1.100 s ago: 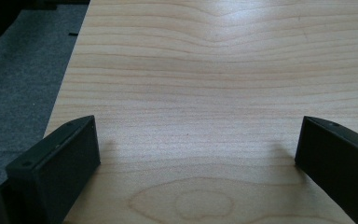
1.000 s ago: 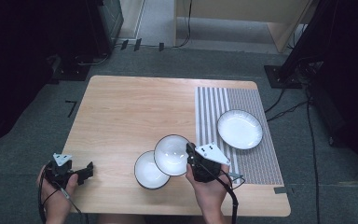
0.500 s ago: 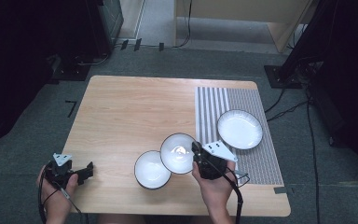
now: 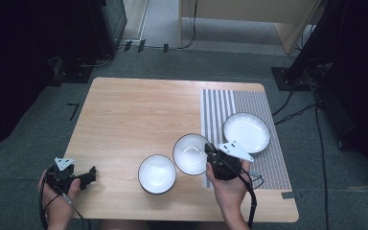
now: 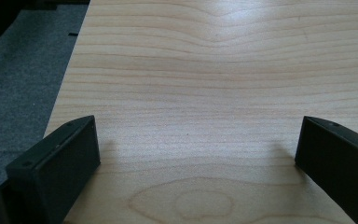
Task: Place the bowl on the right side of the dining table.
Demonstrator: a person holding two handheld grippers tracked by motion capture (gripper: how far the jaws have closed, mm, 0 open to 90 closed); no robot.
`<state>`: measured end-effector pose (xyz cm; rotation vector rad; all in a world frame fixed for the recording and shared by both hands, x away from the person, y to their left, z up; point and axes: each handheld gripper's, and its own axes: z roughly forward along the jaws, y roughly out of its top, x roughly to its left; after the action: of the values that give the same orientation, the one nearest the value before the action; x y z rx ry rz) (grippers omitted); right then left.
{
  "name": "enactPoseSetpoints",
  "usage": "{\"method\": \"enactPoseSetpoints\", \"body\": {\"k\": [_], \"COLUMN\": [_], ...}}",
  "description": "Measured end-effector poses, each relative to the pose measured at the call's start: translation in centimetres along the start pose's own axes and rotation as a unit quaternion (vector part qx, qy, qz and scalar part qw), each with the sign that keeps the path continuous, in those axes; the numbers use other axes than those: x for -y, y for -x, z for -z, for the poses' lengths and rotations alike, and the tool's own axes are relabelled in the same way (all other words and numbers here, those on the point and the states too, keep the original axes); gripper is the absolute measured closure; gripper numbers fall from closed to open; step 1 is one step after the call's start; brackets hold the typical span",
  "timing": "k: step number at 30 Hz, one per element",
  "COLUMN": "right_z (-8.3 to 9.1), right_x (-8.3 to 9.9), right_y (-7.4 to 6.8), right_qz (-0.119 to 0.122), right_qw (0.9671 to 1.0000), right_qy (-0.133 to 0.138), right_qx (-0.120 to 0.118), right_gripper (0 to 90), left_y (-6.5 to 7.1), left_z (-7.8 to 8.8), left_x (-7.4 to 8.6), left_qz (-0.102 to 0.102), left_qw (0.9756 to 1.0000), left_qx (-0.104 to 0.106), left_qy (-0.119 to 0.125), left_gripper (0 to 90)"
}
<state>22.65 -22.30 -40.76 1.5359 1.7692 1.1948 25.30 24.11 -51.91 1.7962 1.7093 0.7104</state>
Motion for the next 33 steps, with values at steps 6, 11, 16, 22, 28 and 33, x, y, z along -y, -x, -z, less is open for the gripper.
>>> {"method": "enactPoseSetpoints", "body": {"k": [6, 11, 16, 22, 28, 33], "right_z": [0.2, 0.3, 0.4, 0.4, 0.3, 0.1], "right_x": [0.1, 0.3, 0.2, -0.1, -0.4, -0.7], "right_y": [1.3, 2.4, 3.2, 4.4, 5.5, 6.7], "right_qz": [-0.003, -0.011, -0.015, -0.023, -0.033, -0.043], "right_qw": [1.0000, 0.9998, 0.9997, 0.9994, 0.9990, 0.9983], "right_qy": [-0.001, -0.001, 0.002, 0.005, 0.008, 0.009], "right_qx": [0.009, 0.014, 0.020, 0.026, 0.031, 0.039], "right_gripper": [84.6, 84.6, 84.6, 84.6, 84.6, 84.6], "left_y": [0.1, 0.1, 0.1, 0.1, 0.1, 0.1], "left_z": [0.0, 0.0, 0.0, 0.0, 0.0, 0.0], "left_x": [0.0, 0.0, 0.0, 0.0, 0.0, 0.0], "left_qz": [-0.002, -0.002, -0.002, -0.002, -0.002, -0.002], "left_qw": [1.0000, 1.0000, 1.0000, 1.0000, 1.0000, 1.0000], "left_qx": [0.001, 0.001, 0.001, 0.001, 0.001, 0.001], "left_qy": [0.000, 0.000, 0.000, 0.000, 0.000, 0.000], "left_gripper": [0.0, 0.0, 0.0, 0.0, 0.0, 0.0]}}
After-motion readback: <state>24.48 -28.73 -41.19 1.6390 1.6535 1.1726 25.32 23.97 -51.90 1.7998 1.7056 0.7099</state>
